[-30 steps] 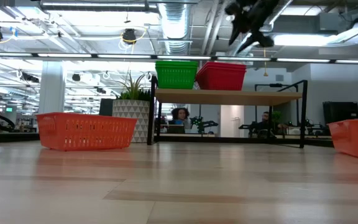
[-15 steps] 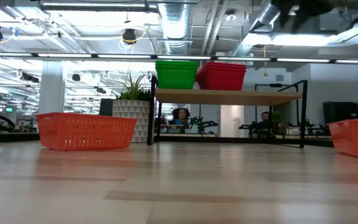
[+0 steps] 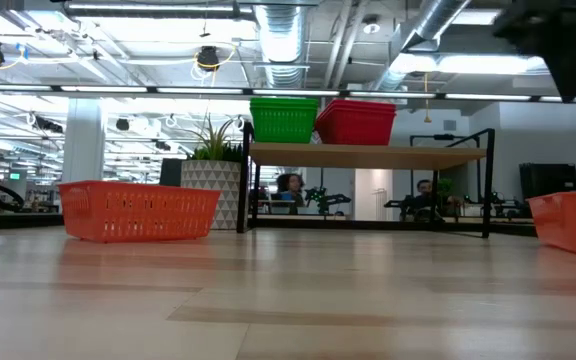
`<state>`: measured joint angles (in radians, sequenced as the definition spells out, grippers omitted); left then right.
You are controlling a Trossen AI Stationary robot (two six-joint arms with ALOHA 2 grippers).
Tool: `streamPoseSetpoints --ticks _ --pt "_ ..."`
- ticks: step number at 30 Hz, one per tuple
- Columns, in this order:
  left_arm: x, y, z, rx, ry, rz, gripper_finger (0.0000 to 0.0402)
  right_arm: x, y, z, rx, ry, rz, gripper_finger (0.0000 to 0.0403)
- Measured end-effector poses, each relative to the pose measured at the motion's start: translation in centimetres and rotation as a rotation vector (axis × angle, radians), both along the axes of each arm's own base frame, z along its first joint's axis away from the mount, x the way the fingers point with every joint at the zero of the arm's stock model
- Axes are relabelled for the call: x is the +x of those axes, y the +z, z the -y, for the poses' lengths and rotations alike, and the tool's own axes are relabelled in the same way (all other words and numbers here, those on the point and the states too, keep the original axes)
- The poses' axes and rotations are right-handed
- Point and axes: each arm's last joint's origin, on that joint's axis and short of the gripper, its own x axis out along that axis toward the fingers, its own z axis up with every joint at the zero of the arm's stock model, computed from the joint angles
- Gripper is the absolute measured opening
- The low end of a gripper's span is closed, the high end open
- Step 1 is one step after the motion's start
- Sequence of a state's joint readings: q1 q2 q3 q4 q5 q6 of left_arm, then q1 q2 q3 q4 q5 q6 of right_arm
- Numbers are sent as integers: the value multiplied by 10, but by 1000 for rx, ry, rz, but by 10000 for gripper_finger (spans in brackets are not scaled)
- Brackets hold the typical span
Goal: Stack baskets on shelf by color
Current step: Put the top right orange bin on the shelf
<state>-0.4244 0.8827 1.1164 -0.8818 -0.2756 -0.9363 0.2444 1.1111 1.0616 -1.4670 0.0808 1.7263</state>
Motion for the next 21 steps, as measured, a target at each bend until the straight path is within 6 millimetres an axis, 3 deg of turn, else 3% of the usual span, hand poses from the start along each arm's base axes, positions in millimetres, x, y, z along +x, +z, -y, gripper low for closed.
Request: streamPoseSetpoints --ticks 13,21 --pt "0 0 0 -2 -6 -5 274 -9 -48 -49 -36 -280 -105 195" --pt "0 0 0 1 -8 -4 274 -8 -78 -52 -46 -305 -246 192"
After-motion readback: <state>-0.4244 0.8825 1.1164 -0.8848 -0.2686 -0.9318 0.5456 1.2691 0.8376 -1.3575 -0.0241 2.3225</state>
